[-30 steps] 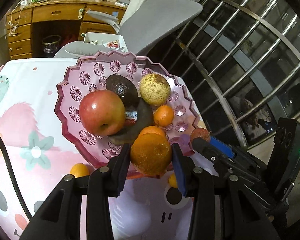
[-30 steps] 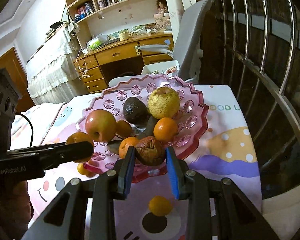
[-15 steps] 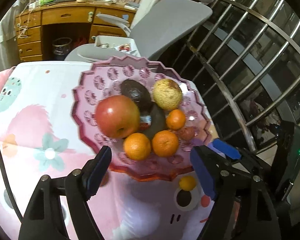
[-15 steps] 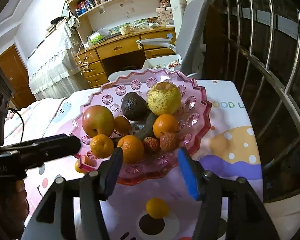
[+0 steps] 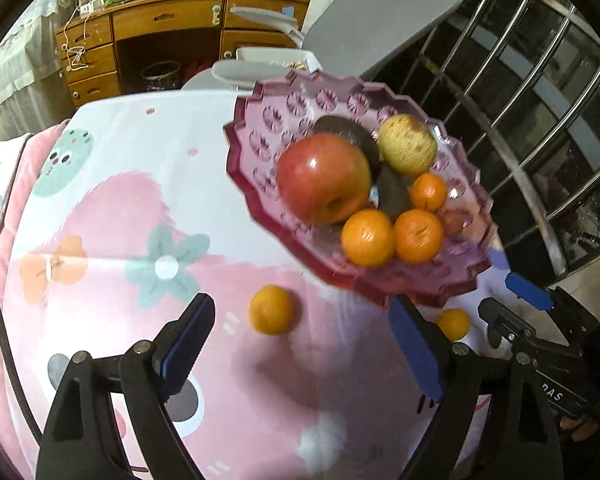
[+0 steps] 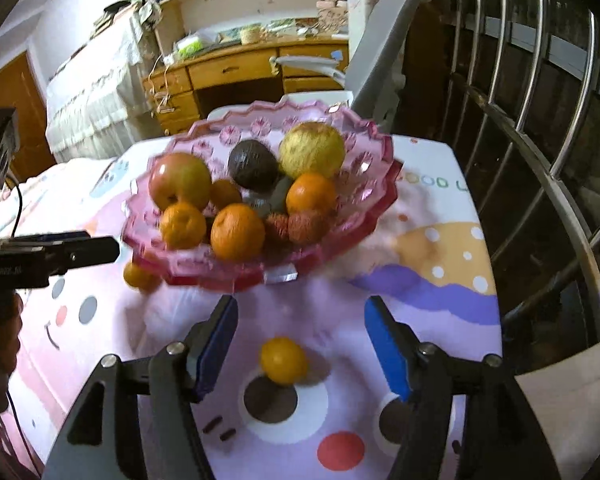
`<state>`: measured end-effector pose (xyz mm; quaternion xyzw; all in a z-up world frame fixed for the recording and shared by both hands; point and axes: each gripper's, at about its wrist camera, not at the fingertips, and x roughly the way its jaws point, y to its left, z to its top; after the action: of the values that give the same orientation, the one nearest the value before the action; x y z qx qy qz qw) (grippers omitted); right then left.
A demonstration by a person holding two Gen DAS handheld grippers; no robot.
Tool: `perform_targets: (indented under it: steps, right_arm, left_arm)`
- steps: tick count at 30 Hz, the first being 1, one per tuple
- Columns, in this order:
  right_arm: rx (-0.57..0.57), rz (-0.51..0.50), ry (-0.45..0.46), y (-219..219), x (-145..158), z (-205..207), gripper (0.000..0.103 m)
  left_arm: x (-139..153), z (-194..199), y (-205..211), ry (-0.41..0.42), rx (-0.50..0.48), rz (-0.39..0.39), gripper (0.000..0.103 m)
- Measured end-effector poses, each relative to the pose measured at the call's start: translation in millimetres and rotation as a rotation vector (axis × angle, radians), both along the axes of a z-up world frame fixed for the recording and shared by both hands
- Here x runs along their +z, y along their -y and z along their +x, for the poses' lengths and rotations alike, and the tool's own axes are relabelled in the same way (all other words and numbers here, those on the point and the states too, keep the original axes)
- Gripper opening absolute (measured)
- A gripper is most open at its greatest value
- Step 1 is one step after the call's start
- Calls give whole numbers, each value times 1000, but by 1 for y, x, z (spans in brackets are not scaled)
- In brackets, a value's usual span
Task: Organize fruits
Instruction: 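Grasp the last mandarin with the left tool while the right tool grasps another mandarin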
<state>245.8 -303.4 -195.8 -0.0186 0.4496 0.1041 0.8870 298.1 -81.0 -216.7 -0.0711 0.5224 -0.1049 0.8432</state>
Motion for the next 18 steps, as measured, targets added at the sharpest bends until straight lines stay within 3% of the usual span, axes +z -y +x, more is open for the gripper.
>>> perform_targets:
  steps: [9,16,18]
  right_arm:
    - [25,-15,-83,-15,-28,-3,66]
    - [46,-65,-92,-22,-37,-6,66]
    - [54,-80,-86,-23,-37,-7,58]
  left_arm:
    - [-28,3,3,-17,22,42,88]
    - [-37,11,6,5,35,71,84]
    - [-40,12,8,-3,31,78,80]
